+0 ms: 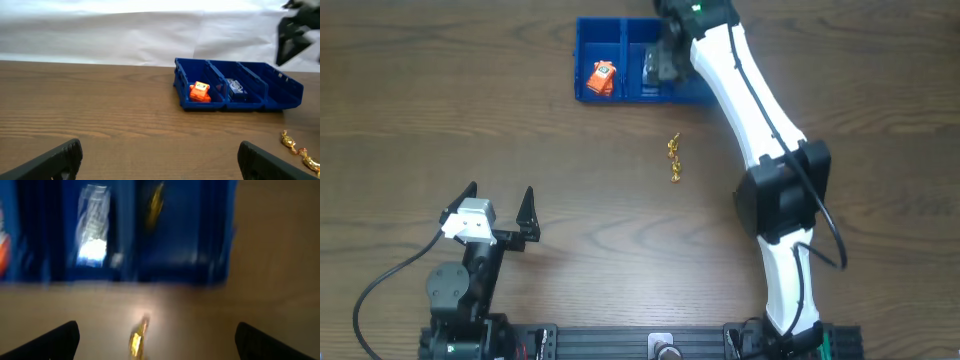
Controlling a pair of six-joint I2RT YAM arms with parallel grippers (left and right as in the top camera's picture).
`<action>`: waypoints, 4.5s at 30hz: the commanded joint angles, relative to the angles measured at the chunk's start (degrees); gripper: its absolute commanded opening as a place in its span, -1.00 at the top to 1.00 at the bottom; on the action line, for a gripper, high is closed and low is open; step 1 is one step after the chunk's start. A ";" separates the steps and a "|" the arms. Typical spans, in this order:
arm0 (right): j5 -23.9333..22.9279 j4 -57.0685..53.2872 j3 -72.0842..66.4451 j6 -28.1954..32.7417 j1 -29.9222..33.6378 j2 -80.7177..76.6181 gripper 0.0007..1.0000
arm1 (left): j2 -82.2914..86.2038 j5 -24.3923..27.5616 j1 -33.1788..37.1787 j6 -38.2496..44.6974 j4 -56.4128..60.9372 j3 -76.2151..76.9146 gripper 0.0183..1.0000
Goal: Sort Candies Into Trays
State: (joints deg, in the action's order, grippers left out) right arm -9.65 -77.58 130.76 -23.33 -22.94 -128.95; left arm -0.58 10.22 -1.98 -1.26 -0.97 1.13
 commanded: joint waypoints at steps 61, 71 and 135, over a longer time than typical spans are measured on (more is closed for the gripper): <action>13.35 12.81 -37.22 -2.16 -2.71 2.40 0.30 | 0.37 1.22 0.24 0.44 -2.45 -0.85 -1.00; 12.90 12.52 -37.22 -2.16 -2.71 2.40 0.47 | 0.37 1.22 0.24 0.44 -2.45 -0.85 -1.00; -8.31 33.92 -27.85 0.90 4.81 5.46 -0.38 | 0.37 1.22 0.24 0.44 -2.45 -0.85 -1.00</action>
State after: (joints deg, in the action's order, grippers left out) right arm -17.54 -43.88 103.26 -21.96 -18.59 -122.65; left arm -0.58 10.22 -1.98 -1.26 -1.06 1.17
